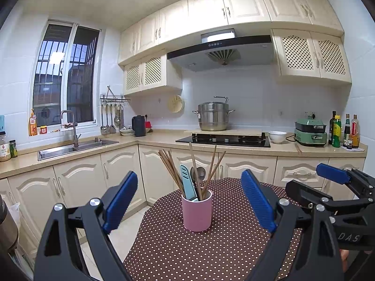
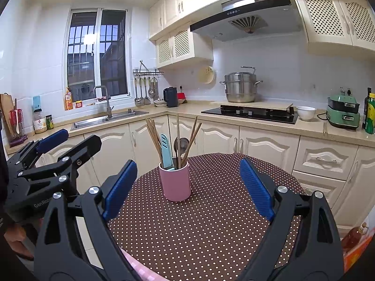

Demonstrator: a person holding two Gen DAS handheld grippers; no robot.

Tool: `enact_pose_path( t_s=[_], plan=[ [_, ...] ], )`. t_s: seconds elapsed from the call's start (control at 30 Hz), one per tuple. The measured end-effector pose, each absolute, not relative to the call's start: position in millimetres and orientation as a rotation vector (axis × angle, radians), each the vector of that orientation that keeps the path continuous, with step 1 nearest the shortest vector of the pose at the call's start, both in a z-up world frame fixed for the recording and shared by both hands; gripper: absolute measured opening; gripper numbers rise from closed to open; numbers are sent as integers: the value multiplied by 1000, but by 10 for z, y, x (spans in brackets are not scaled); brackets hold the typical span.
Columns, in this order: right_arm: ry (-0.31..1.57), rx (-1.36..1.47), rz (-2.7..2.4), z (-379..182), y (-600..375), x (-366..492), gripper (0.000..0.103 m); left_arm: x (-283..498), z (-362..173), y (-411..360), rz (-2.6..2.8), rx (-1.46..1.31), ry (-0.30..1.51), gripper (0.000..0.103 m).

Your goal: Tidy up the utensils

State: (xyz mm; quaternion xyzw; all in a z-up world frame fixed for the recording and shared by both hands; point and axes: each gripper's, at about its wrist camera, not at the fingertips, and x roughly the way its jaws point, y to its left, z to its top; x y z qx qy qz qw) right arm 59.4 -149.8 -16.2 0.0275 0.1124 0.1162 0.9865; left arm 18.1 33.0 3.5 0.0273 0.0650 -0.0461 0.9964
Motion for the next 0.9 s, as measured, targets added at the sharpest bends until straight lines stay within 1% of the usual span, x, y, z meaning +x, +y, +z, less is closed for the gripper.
enact_pose_path(
  t_s=[0.9],
  plan=[
    [233, 63, 236, -200, -1479, 602, 88, 188, 20, 349, -86, 53, 136, 88]
  ],
)
